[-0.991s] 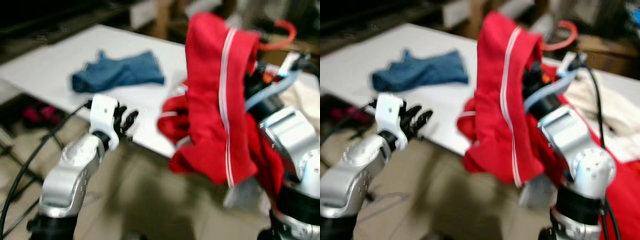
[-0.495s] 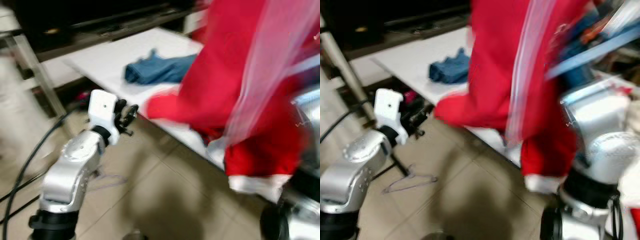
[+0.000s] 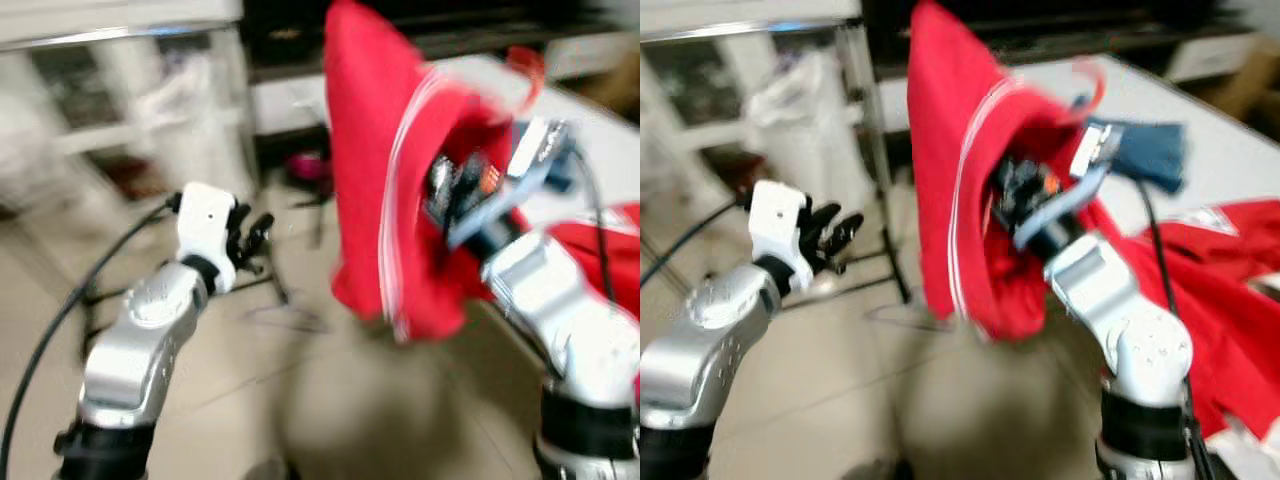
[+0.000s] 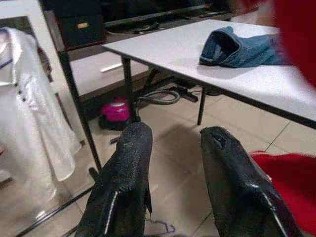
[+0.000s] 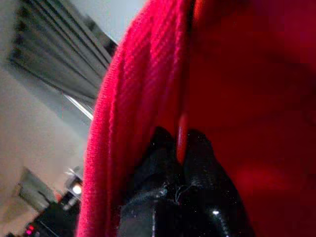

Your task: Hang hanger

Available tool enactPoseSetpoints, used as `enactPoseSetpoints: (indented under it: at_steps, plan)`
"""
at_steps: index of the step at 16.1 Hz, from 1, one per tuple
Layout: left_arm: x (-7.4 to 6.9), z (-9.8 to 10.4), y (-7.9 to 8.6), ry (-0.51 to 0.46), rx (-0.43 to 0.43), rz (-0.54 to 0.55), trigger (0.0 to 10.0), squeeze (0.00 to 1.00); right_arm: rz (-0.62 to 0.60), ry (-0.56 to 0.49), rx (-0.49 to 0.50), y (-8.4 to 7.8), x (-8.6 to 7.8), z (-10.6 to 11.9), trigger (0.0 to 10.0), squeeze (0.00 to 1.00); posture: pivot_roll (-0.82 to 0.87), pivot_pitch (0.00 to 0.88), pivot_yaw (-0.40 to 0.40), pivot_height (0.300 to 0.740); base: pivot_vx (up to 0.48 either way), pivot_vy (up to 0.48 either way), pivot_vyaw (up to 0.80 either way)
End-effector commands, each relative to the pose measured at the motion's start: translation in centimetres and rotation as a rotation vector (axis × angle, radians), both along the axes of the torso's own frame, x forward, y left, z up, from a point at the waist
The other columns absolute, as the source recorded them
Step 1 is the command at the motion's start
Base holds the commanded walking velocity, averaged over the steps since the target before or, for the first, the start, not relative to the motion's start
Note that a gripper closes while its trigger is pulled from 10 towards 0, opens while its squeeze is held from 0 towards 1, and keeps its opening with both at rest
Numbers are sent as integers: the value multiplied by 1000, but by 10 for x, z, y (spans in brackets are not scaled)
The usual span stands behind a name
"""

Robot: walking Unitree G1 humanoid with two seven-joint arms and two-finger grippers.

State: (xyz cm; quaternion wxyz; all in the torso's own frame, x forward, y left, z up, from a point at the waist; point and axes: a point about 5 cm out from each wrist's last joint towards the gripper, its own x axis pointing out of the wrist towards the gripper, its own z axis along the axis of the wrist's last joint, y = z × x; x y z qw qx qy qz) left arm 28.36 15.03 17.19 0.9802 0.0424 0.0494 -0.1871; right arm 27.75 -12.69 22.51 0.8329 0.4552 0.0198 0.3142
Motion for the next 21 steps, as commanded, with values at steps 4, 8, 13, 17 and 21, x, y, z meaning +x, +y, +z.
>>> enactPoseSetpoints:
  at_steps: [4, 8, 13, 17, 21]
  plan:
    - [-2, 1, 1, -7, 29, 2, 10000, 0, 37, 0, -17, 14, -1, -10, 10000, 0, -88, 0, -4, 740, 0, 0, 708]
    - [-2, 0, 1, -7, 33, 0, 10000, 0, 24, 4, -15, 14, 0, -12, 10000, 0, -88, 0, -3, 740, 0, 0, 706]
    - [-4, -5, 9, 7, 86, 21, 10000, 0, -140, -17, -384, -5, 18, -23, 10000, 0, -82, 0, -20, 740, 0, 0, 567]
    - [1, -5, 40, 30, 201, 61, 10000, 0, -60, 10, -889, -31, 18, -57, 10000, 0, -83, 0, -21, 740, 0, 0, 0]
    - [10, 7, 52, -10, 226, -4, 10000, 1000, 30, -50, -992, -42, 18, -60, 10000, 0, -83, 0, -21, 740, 0, 0, 0]
